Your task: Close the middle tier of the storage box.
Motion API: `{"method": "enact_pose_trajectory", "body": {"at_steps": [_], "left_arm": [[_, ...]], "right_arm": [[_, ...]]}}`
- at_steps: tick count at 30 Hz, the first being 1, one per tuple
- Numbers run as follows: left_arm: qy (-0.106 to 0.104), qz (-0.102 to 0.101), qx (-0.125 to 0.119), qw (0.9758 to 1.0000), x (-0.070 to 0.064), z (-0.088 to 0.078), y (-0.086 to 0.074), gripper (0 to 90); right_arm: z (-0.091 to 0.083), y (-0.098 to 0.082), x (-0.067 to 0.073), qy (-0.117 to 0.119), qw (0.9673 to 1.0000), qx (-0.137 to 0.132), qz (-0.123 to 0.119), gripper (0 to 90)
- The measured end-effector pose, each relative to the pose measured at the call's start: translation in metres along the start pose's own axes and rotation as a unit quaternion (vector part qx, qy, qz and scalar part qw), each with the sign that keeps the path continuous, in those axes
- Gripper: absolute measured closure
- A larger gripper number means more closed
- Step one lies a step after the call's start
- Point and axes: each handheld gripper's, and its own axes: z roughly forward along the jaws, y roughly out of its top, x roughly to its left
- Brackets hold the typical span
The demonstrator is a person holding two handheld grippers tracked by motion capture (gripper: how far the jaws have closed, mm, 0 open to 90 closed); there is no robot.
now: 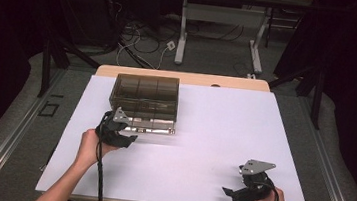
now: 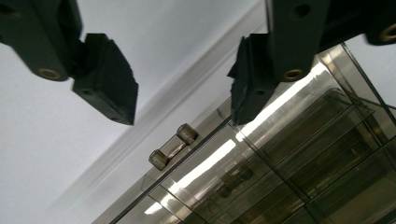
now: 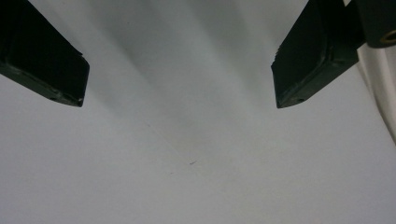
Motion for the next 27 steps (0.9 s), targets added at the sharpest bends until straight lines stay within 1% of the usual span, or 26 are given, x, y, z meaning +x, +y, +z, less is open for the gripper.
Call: {"method": "enact_pose_trajectory", "body": {"at_steps": [3,5,8,10,11,12,14,15,16,20,26,27], "left_arm": [[-0.001,0.002,-0.001,1.0000,0.000,-0.001,0.000,55.2],[0.003,0.004,0.000,1.0000,0.001,-0.002,-0.001,62.1],[0.005,-0.004,0.000,1.0000,0.002,0.000,-0.002,69.4],[0.006,-0.004,0.002,1.0000,0.002,0.002,-0.003,74.2],[0.008,0.001,0.003,1.0000,0.003,0.003,-0.003,77.5],[0.008,0.000,-0.003,1.0000,0.003,0.004,-0.004,80.6],[0.008,0.000,-0.005,1.0000,0.004,0.007,-0.005,86.7],[0.006,0.002,-0.001,1.0000,0.004,0.008,-0.005,88.6],[0.007,0.000,-0.003,1.0000,0.004,0.008,-0.006,89.5],[0.008,0.000,-0.001,1.0000,0.006,0.012,-0.007,89.8],[0.007,-0.006,0.000,1.0000,0.008,0.018,-0.010,89.8],[0.008,-0.004,0.003,1.0000,0.008,0.019,-0.010,89.8]], "right_arm": [[0.000,0.000,0.000,0.001,1.0000,-0.001,-0.003,3.3],[0.000,0.000,0.000,0.001,1.0000,-0.001,-0.002,3.3],[0.000,0.000,0.000,0.002,1.0000,0.001,0.001,3.4],[0.001,0.000,0.000,0.001,1.0000,0.000,-0.001,3.4],[0.001,0.000,0.000,0.001,1.0000,-0.001,-0.003,3.4],[0.001,0.000,0.000,0.001,1.0000,-0.001,-0.005,3.5],[0.001,0.000,0.001,0.001,1.0000,0.000,-0.001,3.4],[0.001,0.000,0.001,0.001,1.0000,-0.001,-0.001,3.4],[0.000,0.000,0.000,0.004,1.0000,-0.001,-0.003,3.5],[0.001,0.000,0.000,0.005,1.0000,-0.001,-0.002,3.5],[0.002,0.001,0.000,0.002,1.0000,-0.002,-0.005,3.4],[0.002,0.001,0.000,0.002,1.0000,-0.002,-0.005,3.5]]}}
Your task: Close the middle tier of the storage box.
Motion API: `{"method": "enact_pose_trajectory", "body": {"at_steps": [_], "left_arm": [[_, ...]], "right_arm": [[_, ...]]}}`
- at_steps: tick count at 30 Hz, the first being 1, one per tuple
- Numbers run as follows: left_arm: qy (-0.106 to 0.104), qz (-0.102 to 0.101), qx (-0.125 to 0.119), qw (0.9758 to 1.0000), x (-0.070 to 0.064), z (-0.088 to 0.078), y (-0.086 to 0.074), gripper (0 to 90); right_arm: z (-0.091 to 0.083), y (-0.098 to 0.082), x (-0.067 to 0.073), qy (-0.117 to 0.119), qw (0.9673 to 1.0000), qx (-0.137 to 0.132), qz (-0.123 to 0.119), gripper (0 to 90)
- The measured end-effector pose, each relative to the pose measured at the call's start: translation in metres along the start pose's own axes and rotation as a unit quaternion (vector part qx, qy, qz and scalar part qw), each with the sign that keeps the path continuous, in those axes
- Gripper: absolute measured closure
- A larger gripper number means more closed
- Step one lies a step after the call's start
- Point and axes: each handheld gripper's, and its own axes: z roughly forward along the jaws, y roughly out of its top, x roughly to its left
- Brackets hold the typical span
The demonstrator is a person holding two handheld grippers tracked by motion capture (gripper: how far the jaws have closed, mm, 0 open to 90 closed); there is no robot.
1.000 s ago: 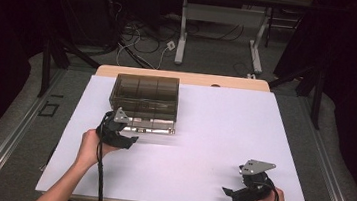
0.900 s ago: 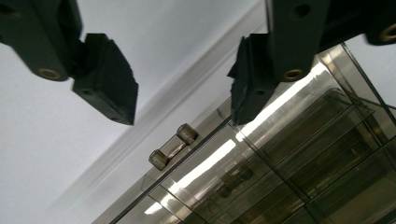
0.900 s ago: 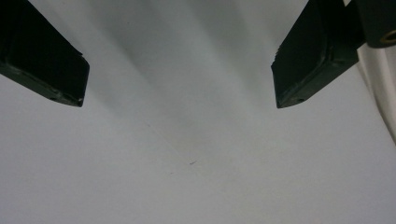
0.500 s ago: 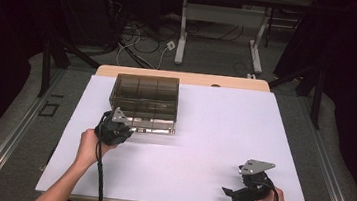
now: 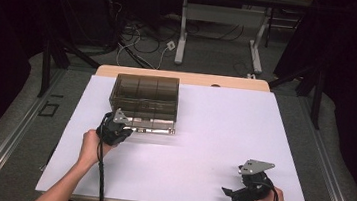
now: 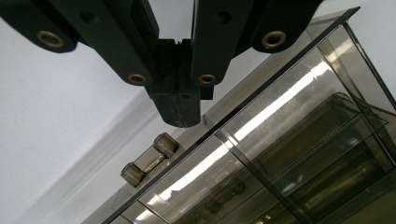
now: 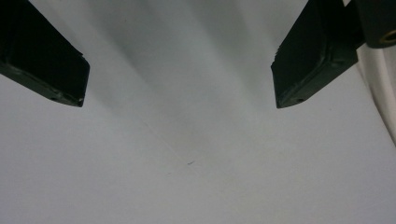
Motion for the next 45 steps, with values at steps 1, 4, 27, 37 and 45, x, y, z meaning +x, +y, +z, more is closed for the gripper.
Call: {"method": "enact_pose_trajectory", "body": {"at_steps": [1,4,27,37,45], "left_arm": [[0.002,0.000,-0.004,1.0000,0.000,0.001,0.000,89.8],[-0.002,-0.001,-0.001,1.0000,0.000,0.004,-0.001,89.8],[0.007,-0.007,-0.031,0.9995,0.002,0.013,-0.003,89.8],[0.016,-0.004,-0.043,0.9989,0.003,0.014,-0.003,89.8],[0.023,-0.001,-0.056,0.9982,0.003,0.015,-0.002,89.8]], "right_arm": [[-0.001,0.000,0.000,-0.001,1.0000,0.002,0.004,3.5],[-0.001,0.000,0.000,0.001,1.0000,0.003,0.005,3.5],[-0.001,0.000,0.000,0.000,1.0000,0.004,0.005,3.5],[-0.001,0.000,0.000,-0.001,1.0000,0.004,0.003,3.5],[0.000,0.000,0.000,-0.002,1.0000,0.003,0.004,3.5]]}}
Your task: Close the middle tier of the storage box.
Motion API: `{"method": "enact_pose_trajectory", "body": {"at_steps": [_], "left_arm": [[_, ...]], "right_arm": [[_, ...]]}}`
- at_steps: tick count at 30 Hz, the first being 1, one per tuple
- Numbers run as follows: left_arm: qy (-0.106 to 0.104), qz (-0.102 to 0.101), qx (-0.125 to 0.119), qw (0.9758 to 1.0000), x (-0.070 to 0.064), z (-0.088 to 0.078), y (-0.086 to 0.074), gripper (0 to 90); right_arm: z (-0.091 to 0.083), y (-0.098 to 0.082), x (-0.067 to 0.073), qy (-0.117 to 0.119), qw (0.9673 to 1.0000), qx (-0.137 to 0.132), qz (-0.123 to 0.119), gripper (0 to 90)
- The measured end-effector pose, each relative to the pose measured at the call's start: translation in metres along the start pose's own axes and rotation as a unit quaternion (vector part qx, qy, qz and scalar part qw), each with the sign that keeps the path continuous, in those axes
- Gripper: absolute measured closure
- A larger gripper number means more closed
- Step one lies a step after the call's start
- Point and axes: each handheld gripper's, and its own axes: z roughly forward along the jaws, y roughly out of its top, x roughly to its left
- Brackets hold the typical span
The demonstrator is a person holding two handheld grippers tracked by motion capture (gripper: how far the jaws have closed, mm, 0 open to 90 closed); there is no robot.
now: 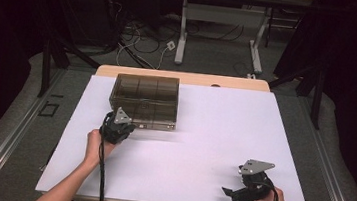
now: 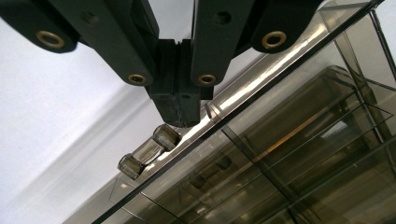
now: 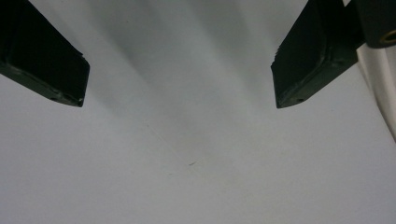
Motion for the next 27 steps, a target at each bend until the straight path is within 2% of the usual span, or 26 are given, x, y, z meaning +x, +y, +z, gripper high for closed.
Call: {"method": "enact_pose_trajectory", "body": {"at_steps": [5,27], "left_arm": [[0.011,0.003,-0.009,0.9999,0.0010,0.0010,0.0000,89.8],[0.032,0.007,-0.032,0.9990,0.0032,0.0082,0.0016,89.8]], "right_arm": [[0.0002,0.0001,-0.0004,-0.001,1.0000,0.000,-0.003,3.5],[0.0010,0.0001,0.0000,-0.001,1.0000,-0.003,-0.001,3.5]]}}
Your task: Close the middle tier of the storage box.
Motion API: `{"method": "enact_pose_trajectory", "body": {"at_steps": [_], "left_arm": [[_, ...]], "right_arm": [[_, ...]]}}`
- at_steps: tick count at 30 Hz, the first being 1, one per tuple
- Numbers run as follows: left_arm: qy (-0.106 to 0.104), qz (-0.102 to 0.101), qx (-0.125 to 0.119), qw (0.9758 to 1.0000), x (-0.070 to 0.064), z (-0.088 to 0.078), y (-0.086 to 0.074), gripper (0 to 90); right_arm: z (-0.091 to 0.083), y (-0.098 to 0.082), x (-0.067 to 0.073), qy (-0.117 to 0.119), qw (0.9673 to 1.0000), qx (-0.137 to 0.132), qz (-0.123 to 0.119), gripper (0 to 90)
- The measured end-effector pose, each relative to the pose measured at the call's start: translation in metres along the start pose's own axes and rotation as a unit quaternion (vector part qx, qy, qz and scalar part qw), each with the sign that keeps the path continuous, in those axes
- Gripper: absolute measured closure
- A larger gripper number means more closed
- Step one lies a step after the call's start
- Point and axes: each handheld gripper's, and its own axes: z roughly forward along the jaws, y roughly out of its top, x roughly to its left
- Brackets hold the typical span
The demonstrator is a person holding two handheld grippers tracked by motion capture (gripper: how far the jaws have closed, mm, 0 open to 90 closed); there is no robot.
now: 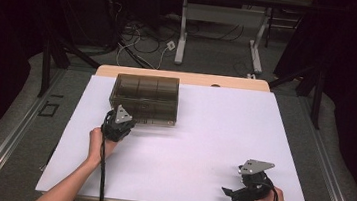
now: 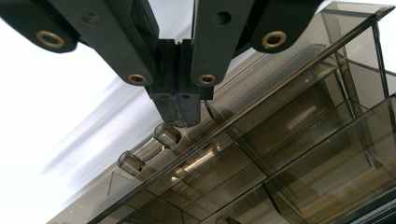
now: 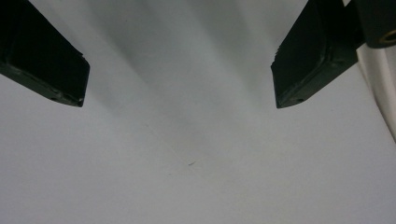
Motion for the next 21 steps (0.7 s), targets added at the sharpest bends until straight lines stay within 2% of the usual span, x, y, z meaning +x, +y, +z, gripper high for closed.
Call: {"method": "enact_pose_trajectory", "body": {"at_steps": [7,8,21], "left_arm": [[0.005,-0.003,-0.002,1.0000,-0.0014,0.0042,0.0006,89.8],[0.006,0.002,-0.001,1.0000,-0.0009,0.0046,0.0010,89.8],[0.007,-0.012,-0.005,0.9999,-0.0009,0.0088,0.0012,89.8]], "right_arm": [[-0.0005,0.0002,-0.0003,0.002,1.0000,0.002,-0.001,3.5],[-0.0004,0.0002,-0.0004,0.003,1.0000,0.002,-0.001,3.5],[-0.0003,0.0003,-0.0006,0.003,1.0000,0.003,0.000,3.5]]}}
